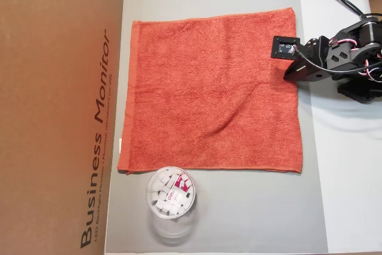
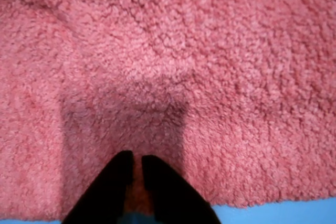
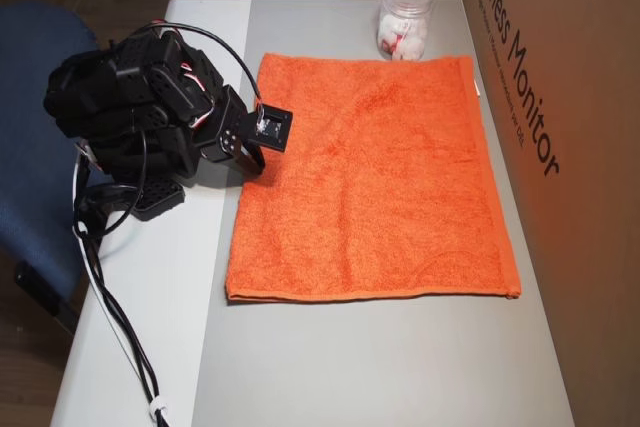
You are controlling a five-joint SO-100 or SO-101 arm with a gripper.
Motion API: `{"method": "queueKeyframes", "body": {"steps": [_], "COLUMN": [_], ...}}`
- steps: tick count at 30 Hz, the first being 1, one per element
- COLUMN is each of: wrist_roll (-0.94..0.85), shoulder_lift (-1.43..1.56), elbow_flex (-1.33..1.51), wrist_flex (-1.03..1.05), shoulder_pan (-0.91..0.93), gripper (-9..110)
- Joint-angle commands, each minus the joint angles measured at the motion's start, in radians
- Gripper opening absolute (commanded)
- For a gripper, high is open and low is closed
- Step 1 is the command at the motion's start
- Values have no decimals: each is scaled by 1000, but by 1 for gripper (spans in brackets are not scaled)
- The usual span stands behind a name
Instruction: Fold the blanket.
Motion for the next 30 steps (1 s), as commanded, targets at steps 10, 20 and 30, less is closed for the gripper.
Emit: {"method": "queueKeyframes", "body": {"steps": [10,20,30], "wrist_roll": [-8,-8,-8], "shoulder_lift": [5,-6,-9], "elbow_flex": [6,6,-124], "wrist_flex": [2,-8,-14], "shoulder_pan": [-5,-12,-54], "gripper": [0,0,0]}}
